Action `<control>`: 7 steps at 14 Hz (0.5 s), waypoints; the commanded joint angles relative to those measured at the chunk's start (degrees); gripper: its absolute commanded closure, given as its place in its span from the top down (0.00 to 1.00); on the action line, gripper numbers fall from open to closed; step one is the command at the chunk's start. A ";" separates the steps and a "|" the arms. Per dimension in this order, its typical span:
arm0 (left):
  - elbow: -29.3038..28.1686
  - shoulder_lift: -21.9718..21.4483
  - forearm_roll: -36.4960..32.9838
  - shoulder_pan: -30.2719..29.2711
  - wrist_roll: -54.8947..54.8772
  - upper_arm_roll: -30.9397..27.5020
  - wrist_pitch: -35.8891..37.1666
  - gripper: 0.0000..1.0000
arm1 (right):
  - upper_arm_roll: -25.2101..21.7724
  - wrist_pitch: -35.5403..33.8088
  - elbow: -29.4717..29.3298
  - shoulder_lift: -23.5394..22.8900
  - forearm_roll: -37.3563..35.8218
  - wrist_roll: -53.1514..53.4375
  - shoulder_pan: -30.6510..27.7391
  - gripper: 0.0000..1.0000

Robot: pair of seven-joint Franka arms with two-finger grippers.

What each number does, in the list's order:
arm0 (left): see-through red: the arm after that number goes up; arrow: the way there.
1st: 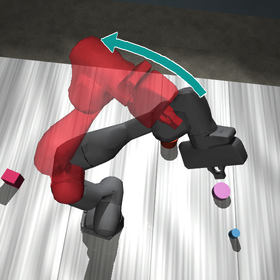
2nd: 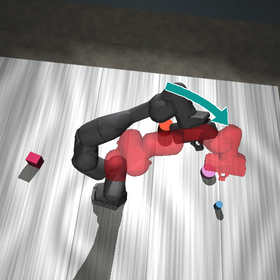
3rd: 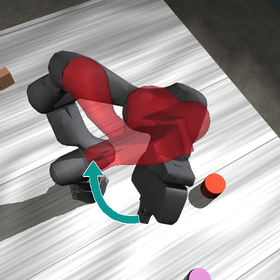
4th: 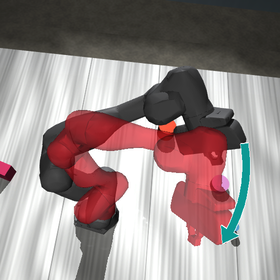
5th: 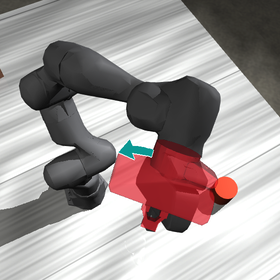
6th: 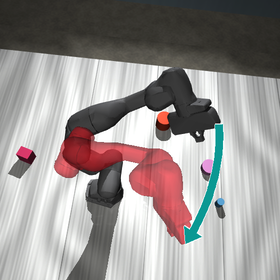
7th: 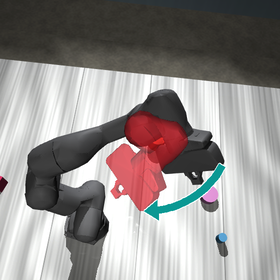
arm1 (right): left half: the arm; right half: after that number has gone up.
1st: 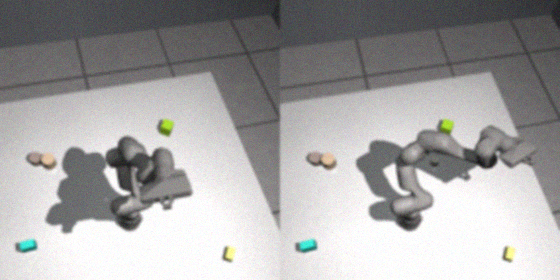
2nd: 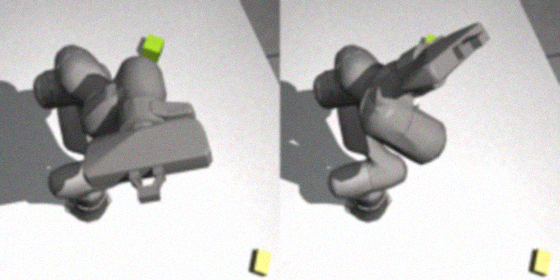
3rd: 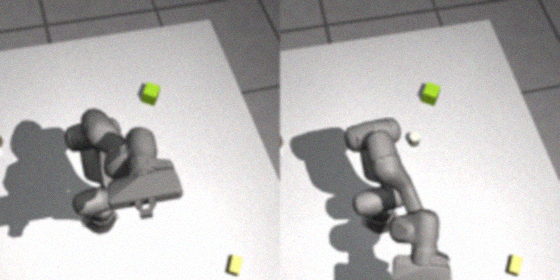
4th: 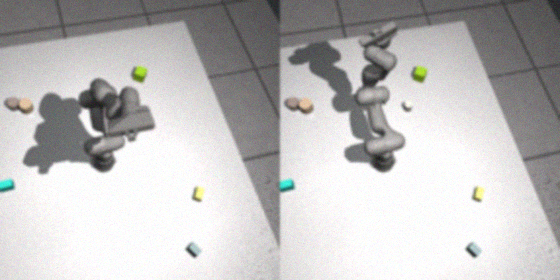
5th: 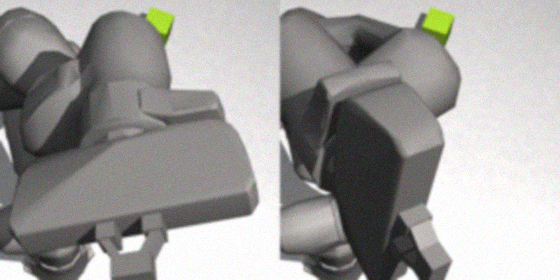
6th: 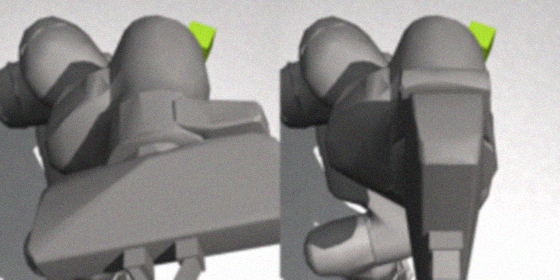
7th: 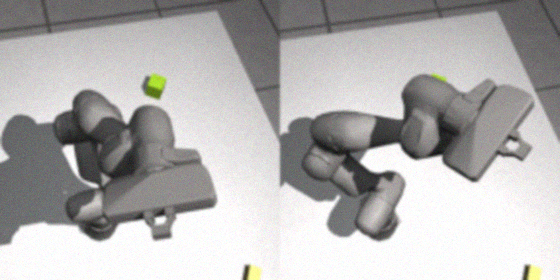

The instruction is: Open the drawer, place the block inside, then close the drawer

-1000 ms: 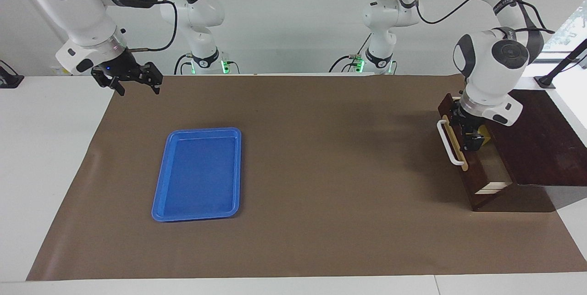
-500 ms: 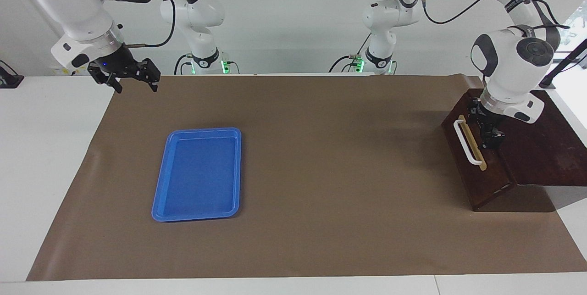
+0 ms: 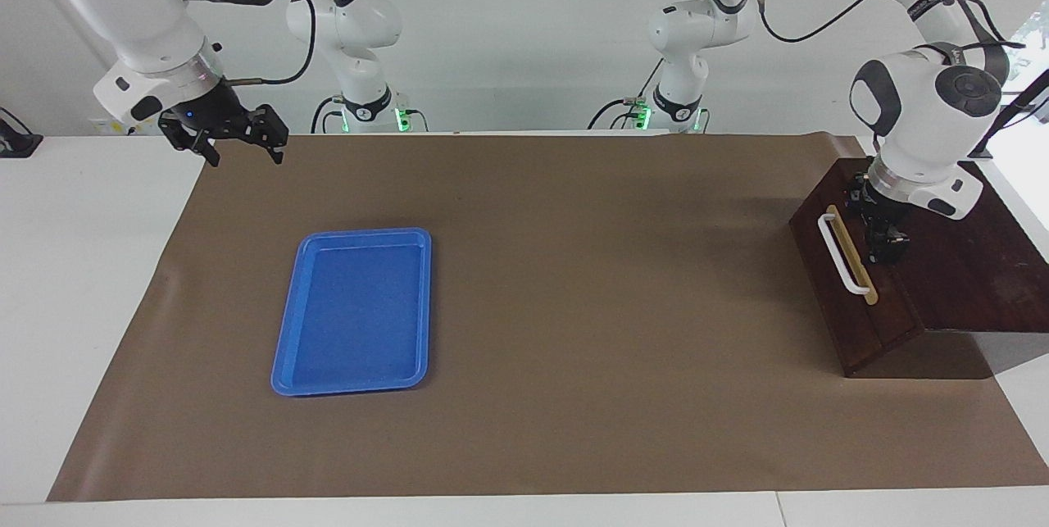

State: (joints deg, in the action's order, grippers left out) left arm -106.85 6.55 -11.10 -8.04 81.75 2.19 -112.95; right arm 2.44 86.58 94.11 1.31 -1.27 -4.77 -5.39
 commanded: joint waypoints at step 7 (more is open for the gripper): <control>5.15 -9.71 9.22 6.20 -31.68 1.15 18.54 1.00 | 0.90 -0.71 -0.50 0.09 -0.58 0.73 -0.50 1.00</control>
State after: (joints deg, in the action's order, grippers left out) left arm -103.12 -1.15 -5.91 -1.82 60.13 4.17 -98.21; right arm 2.65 86.58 94.10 1.31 -1.47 -4.77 -5.39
